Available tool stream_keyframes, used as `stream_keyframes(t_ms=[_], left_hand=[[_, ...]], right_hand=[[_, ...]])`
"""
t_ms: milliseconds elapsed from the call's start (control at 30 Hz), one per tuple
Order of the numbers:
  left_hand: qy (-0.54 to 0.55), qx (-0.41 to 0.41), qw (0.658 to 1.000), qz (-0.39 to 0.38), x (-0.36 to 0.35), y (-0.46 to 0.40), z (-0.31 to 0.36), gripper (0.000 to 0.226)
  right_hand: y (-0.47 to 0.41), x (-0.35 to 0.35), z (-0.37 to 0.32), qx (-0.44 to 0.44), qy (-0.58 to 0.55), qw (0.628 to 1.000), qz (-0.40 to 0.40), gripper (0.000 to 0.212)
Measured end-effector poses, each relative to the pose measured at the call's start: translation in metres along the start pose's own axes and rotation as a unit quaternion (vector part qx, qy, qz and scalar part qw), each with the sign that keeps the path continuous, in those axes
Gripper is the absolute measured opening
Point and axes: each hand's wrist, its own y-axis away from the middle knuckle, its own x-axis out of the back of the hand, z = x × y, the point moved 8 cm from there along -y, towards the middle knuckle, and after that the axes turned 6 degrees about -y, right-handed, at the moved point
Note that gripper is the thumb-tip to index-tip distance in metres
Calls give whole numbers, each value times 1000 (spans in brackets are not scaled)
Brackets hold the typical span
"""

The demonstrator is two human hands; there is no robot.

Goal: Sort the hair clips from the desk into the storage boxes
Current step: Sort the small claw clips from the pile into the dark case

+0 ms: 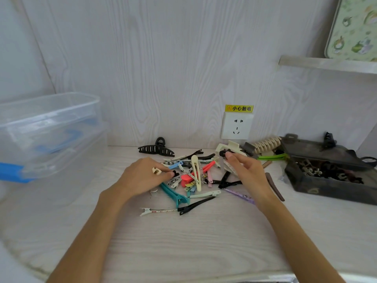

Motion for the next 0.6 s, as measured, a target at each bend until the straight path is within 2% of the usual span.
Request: stream_keyframes(t_ms=[100, 267, 367, 433, 467, 500, 567, 600], left_hand=[[-40, -23, 999, -4, -5, 0, 6, 30], [-38, -67, 996, 35, 0, 3, 16, 29], [84, -66, 988, 109, 17, 4, 18, 27], [212, -24, 965, 155, 33, 6, 14, 24], [311, 14, 937, 156, 35, 7, 10, 23], [437, 56, 888, 132, 32, 8, 6, 22], [652, 122, 746, 57, 18, 9, 6, 19], [716, 149, 682, 28, 12, 10, 6, 16]], right_hand=[[1, 2, -3, 9, -14, 1000, 17, 23], [5, 6, -13, 50, -25, 997, 47, 26], [5, 8, -13, 54, -58, 996, 51, 25], [5, 8, -12, 43, -77, 995, 51, 21], [4, 9, -11, 36, -87, 994, 50, 19], [3, 8, -8, 26, -104, 993, 43, 19], [0, 4, -3, -11, -171, 985, 13, 22], [-2, 2, -1, -35, -219, 975, -1, 23]])
